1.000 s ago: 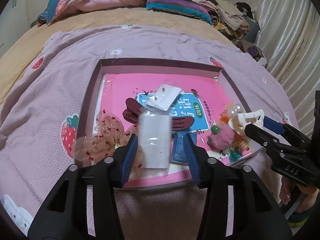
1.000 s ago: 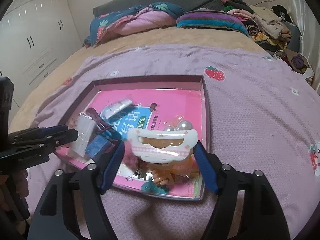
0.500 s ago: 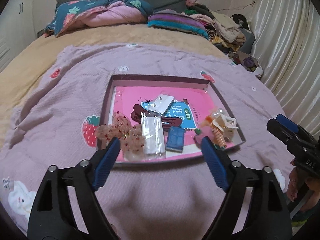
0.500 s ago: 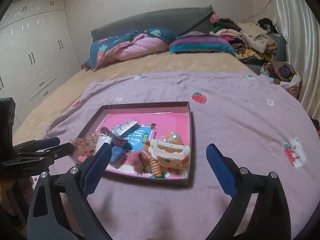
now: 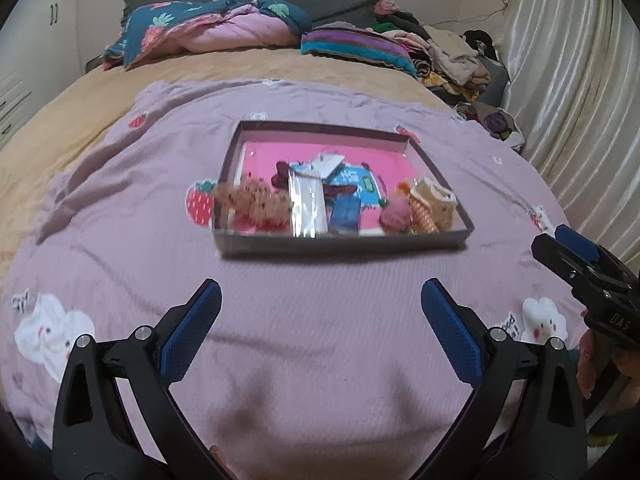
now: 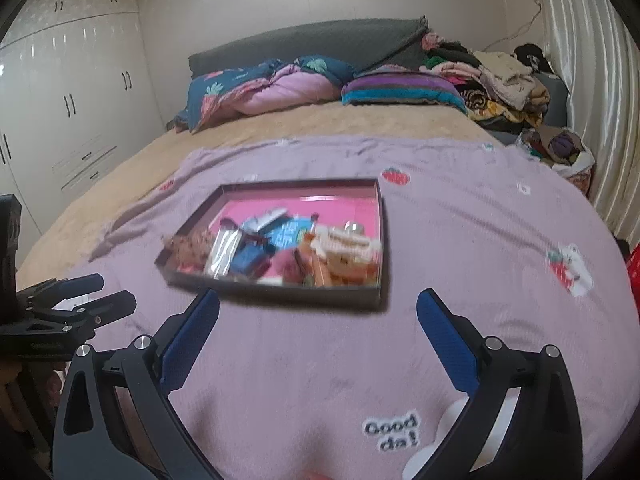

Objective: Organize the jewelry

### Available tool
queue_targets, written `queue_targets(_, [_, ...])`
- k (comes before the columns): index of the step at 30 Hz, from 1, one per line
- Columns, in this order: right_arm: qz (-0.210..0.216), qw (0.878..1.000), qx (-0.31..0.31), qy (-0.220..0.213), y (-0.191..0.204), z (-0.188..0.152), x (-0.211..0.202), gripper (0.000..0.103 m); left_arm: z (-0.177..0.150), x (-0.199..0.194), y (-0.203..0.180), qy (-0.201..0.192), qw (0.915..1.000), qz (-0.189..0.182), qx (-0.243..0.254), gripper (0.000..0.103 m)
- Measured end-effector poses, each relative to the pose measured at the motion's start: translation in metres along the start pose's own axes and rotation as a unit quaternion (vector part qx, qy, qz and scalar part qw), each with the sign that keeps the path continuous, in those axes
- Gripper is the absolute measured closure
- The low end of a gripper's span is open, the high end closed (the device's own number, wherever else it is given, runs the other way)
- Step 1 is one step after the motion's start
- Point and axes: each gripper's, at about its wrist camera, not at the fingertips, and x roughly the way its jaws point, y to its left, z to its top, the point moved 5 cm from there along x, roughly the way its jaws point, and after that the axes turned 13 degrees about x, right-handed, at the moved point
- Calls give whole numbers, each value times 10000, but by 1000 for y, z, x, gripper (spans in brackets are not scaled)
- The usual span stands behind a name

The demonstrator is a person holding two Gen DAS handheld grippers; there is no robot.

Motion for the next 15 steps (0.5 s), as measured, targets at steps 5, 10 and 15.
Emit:
queue_targets(5, [-34,9999,4,137,-1,-19,1,4,-14,0,-1,51,10000,35,-26,10])
queue_targets(10, [-37,9999,-55,154,2,-27,-3,4,-21,-3,1,26,9999,92,-71,10])
queue_targets(15, [-30,9998,-85,186,4,-31,-5,4,-22,-6,1,-16,9999,101,-54,10])
